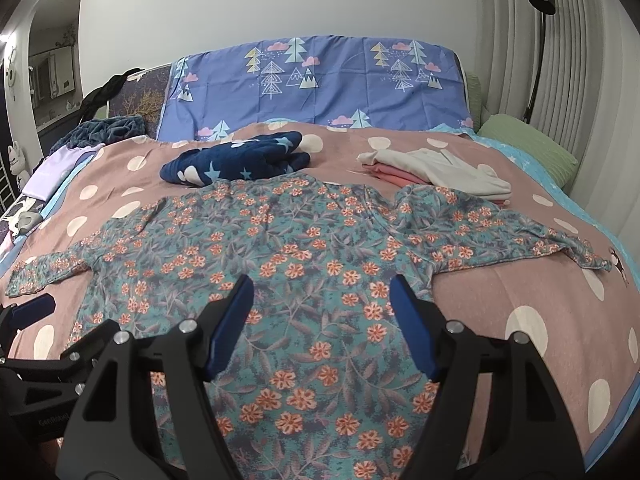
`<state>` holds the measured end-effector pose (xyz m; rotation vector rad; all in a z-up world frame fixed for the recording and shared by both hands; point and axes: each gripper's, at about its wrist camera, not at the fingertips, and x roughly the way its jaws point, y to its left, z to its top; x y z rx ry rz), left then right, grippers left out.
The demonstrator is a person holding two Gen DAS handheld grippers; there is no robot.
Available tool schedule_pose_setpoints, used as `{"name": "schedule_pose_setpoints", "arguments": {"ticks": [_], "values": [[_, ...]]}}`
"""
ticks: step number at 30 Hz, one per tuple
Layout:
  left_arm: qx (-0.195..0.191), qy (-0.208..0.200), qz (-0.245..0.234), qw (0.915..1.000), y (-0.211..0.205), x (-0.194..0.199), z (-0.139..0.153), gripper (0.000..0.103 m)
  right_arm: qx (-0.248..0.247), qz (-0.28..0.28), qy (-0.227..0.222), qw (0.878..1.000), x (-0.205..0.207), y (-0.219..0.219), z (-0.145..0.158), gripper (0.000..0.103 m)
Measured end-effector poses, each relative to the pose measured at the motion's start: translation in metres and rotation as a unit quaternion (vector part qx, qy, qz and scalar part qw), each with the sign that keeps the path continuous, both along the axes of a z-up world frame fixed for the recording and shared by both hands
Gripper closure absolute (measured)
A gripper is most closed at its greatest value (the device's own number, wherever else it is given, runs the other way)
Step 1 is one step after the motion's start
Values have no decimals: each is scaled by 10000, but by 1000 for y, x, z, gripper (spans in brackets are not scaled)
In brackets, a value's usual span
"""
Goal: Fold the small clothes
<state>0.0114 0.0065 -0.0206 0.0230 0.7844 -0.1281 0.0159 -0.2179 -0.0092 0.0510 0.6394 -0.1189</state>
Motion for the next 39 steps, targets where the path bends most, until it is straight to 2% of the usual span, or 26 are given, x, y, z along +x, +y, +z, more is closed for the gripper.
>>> {"name": "schedule_pose_setpoints", "arguments": {"ticks": [5,9,12,16,18,20,22,25,29,31,35,38,39], "values": [[-5,-214,-4,9998,3,-2,1,1,24,-68,57,10000,2,-1,-2,31],[265,-651,70,9975,3,-7,3,1,-20,-91,-9,10000,1,-1,-1,33],[472,-782,107,9958,3,-6,1,1,-42,-43,-27,10000,1,1,0,41],[438,-844,35,9955,7,-4,0,2,1,12,7,10000,3,3,-1,50],[489,-803,-21,9956,8,-2,-2,11,18,32,36,10000,5,4,-2,51],[349,-709,-163,9967,11,1,-4,23,8,49,51,10000,6,5,-2,51],[34,-576,-225,9981,18,4,-6,30,-8,73,62,10000,7,6,-3,51],[-38,-481,-141,9987,23,8,-10,38,-24,98,64,9999,7,7,-4,51],[-267,-358,-125,9989,31,12,-14,57,-2,142,106,9998,10,9,-7,51],[-514,-250,-104,9983,38,15,-17,60,-3,180,122,9998,12,11,-9,51],[-695,-153,9,9975,56,24,-25,63,-16,327,152,9993,14,15,-13,51],[-1185,9,306,9925,95,32,-35,63,71,421,266,9987,16,13,-20,51],[-1460,166,511,9878,117,37,-42,63,81,426,291,9986,17,12,-21,51]]}}
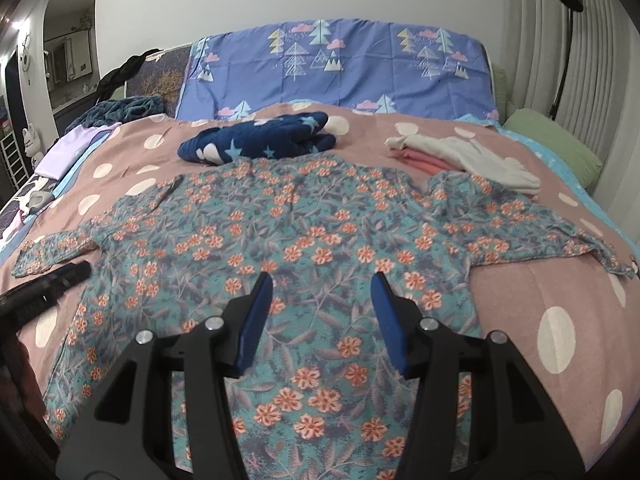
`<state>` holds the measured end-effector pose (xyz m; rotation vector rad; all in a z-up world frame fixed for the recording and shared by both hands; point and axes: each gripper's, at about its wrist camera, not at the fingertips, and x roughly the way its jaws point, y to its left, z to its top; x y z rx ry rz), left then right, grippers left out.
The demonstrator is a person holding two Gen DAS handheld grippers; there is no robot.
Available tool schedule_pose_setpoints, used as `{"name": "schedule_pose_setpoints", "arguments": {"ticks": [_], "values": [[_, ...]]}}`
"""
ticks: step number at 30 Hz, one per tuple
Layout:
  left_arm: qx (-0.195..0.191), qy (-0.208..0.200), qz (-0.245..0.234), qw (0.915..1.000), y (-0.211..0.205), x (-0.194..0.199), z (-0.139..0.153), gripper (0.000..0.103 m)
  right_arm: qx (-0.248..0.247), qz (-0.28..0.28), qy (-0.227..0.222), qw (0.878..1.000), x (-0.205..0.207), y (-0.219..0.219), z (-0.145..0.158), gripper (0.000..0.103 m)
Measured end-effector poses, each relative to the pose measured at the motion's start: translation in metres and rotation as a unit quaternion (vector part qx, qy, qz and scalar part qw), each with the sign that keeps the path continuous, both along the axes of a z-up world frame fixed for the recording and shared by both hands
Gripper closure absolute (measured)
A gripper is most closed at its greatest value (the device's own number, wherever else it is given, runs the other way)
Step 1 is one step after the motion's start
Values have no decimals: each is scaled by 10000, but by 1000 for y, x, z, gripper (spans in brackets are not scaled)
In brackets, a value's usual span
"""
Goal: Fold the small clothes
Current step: 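Grasp the shirt's sleeve edge with the left gripper and lift it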
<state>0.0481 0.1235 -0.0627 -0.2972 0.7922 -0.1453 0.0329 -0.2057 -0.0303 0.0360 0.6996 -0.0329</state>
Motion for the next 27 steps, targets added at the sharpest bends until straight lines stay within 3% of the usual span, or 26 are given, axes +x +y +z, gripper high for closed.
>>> {"name": "schedule_pose_setpoints", "arguments": {"ticks": [2,5,8,10,11,12,14,17,18,19,20,22,23,25,27], "values": [[-542,296,377,9974,42,5,-15,63,-8,-19,63,10000,2,-2,-4,49],[-1399,560,1103,9824,112,5,-42,67,-11,-46,145,9999,6,-2,-9,48],[-2047,634,2019,9557,181,-3,-65,67,-42,-2,229,9997,10,2,-14,48],[-2452,496,2786,9273,228,-14,-75,66,-84,41,260,9996,12,5,-17,48],[-2499,432,3032,9186,241,-17,-77,57,-99,60,276,9996,12,7,-17,48],[-2488,336,3475,9034,260,-22,-78,52,-107,68,285,9995,13,8,-18,48],[-2589,63,4031,8777,293,-28,-80,49,-121,85,304,9994,15,10,-19,48],[-3037,-148,4294,8504,325,-23,-91,49,-156,98,315,9993,19,13,-19,47],[-3147,-183,4325,8447,330,-20,-92,49,-167,100,319,9993,21,13,-20,47],[-3220,-228,4378,8391,337,-15,-91,56,-168,103,325,9993,22,14,-20,47],[-3226,-225,4393,8381,341,-11,-89,71,-165,103,330,9993,23,15,-20,47],[-3257,-141,4226,8457,342,2,-86,101,-140,106,333,9993,24,14,-21,47],[-3291,-148,4122,8494,338,7,-81,101,-135,113,337,9993,25,14,-22,47],[-3135,-406,3712,8731,325,24,-54,101,-163,109,335,9992,26,13,-23,46],[-2845,-680,3024,9072,284,48,-10,101,-169,67,354,9992,29,10,-24,46]]}}
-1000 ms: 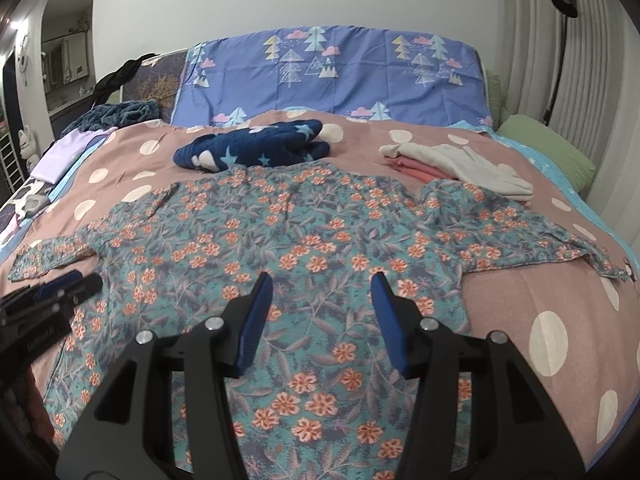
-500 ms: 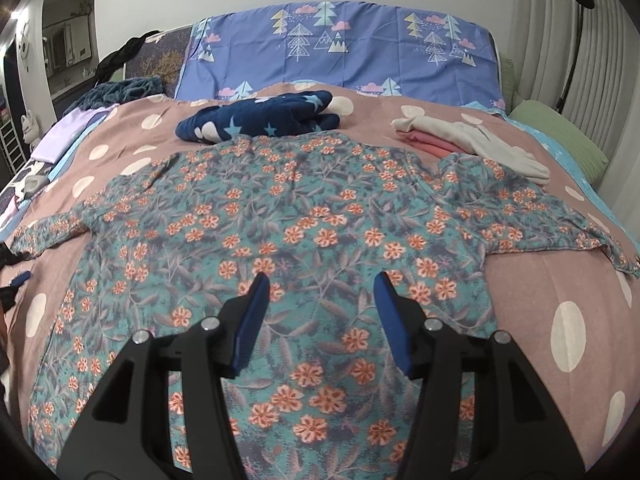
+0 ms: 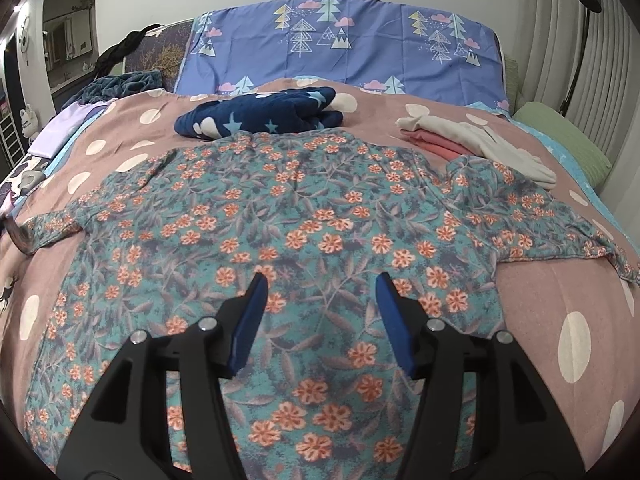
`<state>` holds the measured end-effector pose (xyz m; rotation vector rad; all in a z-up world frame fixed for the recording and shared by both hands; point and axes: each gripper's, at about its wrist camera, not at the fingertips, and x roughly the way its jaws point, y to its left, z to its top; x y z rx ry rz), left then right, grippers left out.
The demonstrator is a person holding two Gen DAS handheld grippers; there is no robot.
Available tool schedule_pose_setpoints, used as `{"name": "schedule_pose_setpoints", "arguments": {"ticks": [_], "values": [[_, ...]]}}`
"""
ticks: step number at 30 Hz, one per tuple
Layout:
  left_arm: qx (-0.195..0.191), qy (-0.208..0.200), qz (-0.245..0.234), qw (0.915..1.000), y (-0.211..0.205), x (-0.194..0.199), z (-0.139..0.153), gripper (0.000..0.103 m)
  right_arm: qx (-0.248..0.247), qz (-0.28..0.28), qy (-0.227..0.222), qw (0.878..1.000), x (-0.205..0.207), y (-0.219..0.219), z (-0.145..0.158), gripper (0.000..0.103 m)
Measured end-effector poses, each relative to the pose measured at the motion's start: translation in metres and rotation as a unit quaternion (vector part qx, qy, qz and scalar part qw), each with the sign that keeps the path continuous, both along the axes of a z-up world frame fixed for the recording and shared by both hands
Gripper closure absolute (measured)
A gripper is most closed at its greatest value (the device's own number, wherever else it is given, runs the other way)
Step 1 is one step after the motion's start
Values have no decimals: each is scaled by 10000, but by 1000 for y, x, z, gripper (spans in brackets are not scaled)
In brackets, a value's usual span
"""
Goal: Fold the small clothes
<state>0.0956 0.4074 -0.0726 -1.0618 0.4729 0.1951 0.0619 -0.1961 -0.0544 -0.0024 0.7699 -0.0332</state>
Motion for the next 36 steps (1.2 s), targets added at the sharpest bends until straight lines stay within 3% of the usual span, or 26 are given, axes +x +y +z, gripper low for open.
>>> {"name": "schedule_pose_setpoints", "arguments": {"ticks": [1,3,5,7,11,14,17,20,23,27,29,34,36], "values": [[133,-116,-285,9994,-20,11,16,101,50,-30,14,10000,2,-4,0,46],[625,-376,-1225,9898,-89,37,58,101,176,-80,15,9998,4,-11,0,46],[990,-541,-1977,9738,-153,55,81,101,238,-151,-2,9996,4,-18,0,46],[1194,-678,-2759,9513,-224,67,93,101,258,-232,-5,9994,4,-26,-1,46],[1331,-506,-4000,9054,-352,86,75,101,362,-347,142,9986,3,-47,-8,45],[1588,-177,-4489,8792,-414,90,47,101,405,-423,254,9980,0,-62,-14,45],[1683,122,-4806,8606,-448,92,22,101,548,-418,349,9970,-1,-73,-19,45],[1810,289,-4845,8553,-443,88,1,101,895,-190,463,9947,3,-79,-22,45],[1781,355,-4893,8530,-445,89,-1,101,1501,269,648,9862,19,-80,-22,45],[1782,359,-4925,8511,-444,81,-3,101,2749,786,1187,9509,58,-79,-28,45],[1800,374,-4934,8502,-446,78,-5,101,3090,776,1396,9376,80,-78,-31,46],[1732,430,-4908,8528,-446,74,-12,101,3626,660,2057,9066,140,-65,-50,48],[1721,404,-4912,8529,-446,73,-12,101,3642,594,2194,9032,154,-56,-54,48]]}}
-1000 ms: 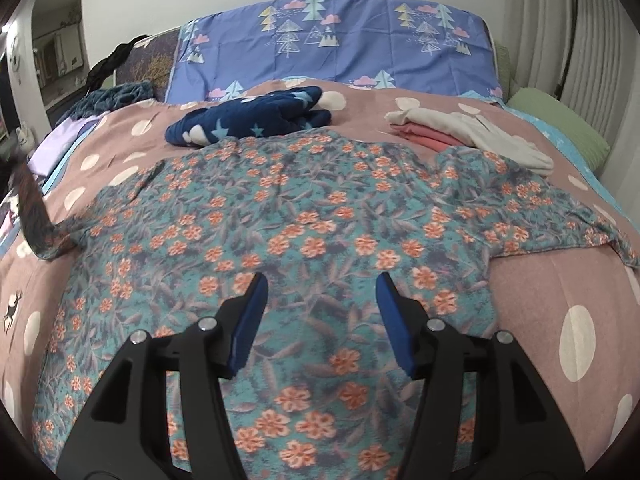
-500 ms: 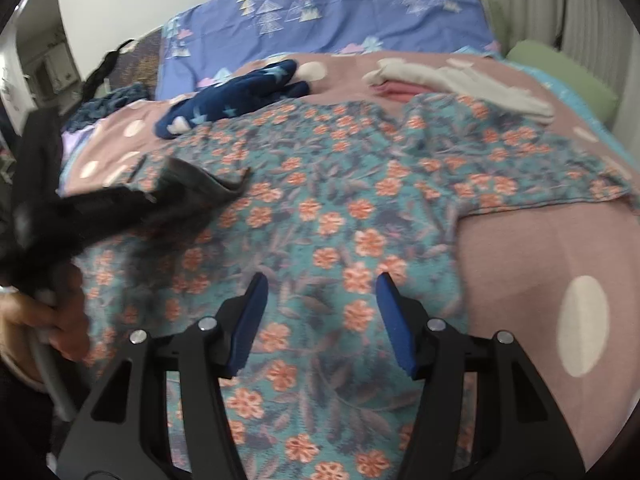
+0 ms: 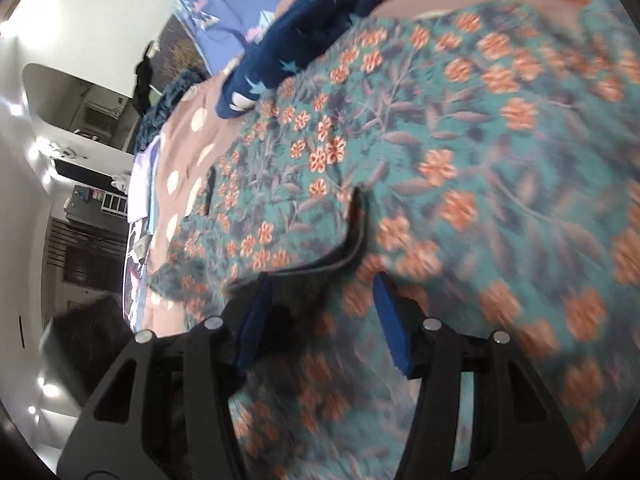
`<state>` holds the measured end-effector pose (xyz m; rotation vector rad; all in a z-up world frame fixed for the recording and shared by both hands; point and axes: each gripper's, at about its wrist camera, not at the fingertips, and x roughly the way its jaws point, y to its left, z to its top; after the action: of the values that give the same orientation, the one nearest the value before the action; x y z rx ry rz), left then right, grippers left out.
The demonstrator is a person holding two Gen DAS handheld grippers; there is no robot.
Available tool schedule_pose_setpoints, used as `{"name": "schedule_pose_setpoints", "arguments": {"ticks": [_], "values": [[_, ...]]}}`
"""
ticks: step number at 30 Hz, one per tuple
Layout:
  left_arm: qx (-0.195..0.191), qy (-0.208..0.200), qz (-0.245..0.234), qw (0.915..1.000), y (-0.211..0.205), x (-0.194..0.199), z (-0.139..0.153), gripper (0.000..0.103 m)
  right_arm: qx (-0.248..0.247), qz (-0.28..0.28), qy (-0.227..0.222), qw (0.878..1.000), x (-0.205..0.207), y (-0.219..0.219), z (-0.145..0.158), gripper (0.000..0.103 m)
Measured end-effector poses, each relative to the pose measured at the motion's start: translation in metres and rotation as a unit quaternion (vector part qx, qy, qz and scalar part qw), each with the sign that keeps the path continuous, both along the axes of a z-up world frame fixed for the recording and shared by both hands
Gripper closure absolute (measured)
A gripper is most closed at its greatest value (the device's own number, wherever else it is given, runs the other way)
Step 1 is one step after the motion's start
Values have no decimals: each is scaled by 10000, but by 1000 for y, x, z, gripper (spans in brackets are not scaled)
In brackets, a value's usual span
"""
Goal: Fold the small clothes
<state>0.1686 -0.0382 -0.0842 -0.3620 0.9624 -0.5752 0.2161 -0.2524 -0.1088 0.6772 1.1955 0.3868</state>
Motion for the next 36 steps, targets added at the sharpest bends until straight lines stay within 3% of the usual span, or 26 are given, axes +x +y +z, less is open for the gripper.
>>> {"name": "schedule_pose_setpoints", "arguments": {"ticks": [1,2,3,4,5,7,10,12,13,16,20,24,26,28,33,36], "values": [[1,-25,-8,10000,0,-1,1,101,-21,-24,23,10000,7,5,-1,48],[2,-50,-16,10000,-1,-1,2,101,-75,-36,30,10000,11,8,-2,58],[-15,-71,-44,10000,-2,-2,5,101,-227,-13,39,9997,16,13,-2,75],[-31,-80,-57,9999,-4,-1,8,101,-502,92,69,9987,22,20,2,98],[-55,-104,-53,9999,-6,-1,12,101,-564,70,6,9984,24,21,7,99],[-197,-339,-51,9992,-11,-1,32,101,-574,-47,-520,9970,21,18,37,99],[-475,-708,-156,9962,-22,-3,63,101,-752,-244,-1507,9854,7,3,96,99],[-570,-814,-245,9948,-35,-4,77,100,-945,-362,-1712,9800,5,-9,110,99],[-570,-810,-294,9947,-43,-5,79,94,-1114,-428,-1748,9773,5,-19,111,99],[-384,-796,-349,9955,-55,-13,74,64,-1220,-431,-1498,9802,11,-44,85,98],[215,-1030,-254,9941,-43,-26,63,52,-1101,-643,-736,9891,17,-68,25,92],[703,-1110,387,9906,18,-30,53,48,-783,-813,-654,9915,6,-84,12,91],[775,-987,787,9890,54,-27,48,48,-683,-807,-672,9921,3,-87,13,75],[845,-889,1146,9858,87,-26,43,48,-711,-804,-696,9918,1,-88,15,65],[1419,-729,1829,9701,151,-38,27,46,-579,-606,-536,9950,6,-78,9,64],[1455,-486,1987,9680,176,-34,17,46,-410,-572,-544,9960,6,-73,13,51]]}}
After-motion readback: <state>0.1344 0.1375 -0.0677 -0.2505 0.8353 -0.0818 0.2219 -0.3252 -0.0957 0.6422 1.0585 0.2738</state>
